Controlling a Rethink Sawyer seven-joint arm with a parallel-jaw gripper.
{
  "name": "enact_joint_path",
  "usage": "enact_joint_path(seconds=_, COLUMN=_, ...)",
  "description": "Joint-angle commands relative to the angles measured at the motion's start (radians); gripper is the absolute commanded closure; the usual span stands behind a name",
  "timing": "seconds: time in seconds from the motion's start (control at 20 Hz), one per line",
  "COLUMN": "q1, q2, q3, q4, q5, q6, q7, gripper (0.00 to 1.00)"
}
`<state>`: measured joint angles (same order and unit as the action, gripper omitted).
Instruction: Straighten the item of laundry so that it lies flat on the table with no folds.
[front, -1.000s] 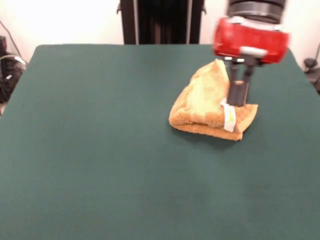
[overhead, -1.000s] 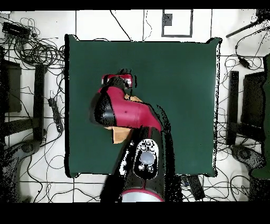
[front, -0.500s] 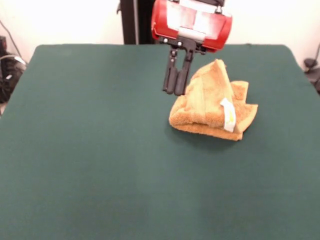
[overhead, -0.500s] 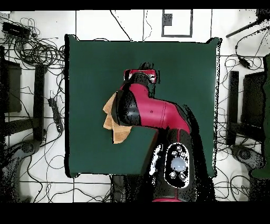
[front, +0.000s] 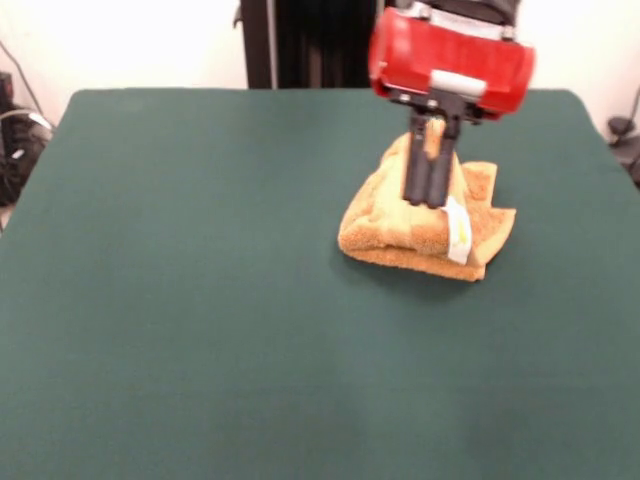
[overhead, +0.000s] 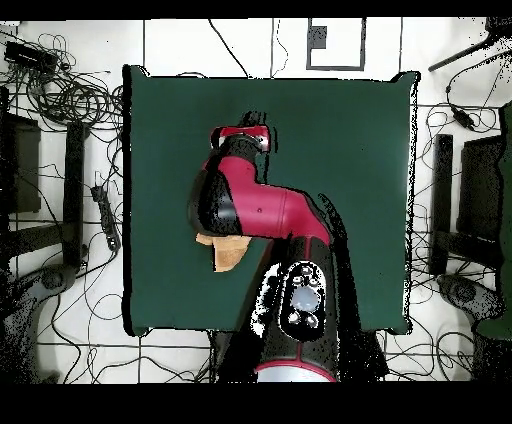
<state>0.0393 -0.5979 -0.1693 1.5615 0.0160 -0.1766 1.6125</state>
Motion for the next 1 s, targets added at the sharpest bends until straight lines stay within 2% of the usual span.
enact_joint_path(seconds=0.05, q1=0.079, q2=0.095, q3=0.075, q4=0.013, q5=0.125, q6=0.000, q7=0.261, gripper=1.00)
enact_joint_path(seconds=0.4, q1=0.125, q2=0.108, q3=0.038, q4=-0.008, q5=0.189, q6=0.025, q7=0.225, gripper=1.00)
enact_joint_path(seconds=0.5, q1=0.112, q2=0.106, q3=0.056, q4=-0.007, q5=0.177, q6=0.034, q7=0.213, gripper=1.00)
enact_joint_path(seconds=0.65, q1=0.116, q2=0.090, q3=0.044, q4=0.018, q5=0.186, q6=0.091, q7=0.207, gripper=1.00)
enact_joint_path(seconds=0.8, q1=0.127, q2=0.065, q3=0.023, q4=0.054, q5=0.196, q6=0.092, q7=0.223, gripper=1.00)
enact_joint_path(seconds=1.0, q1=0.115, q2=0.033, q3=0.029, q4=0.084, q5=0.145, q6=0.092, q7=0.194, gripper=1.00)
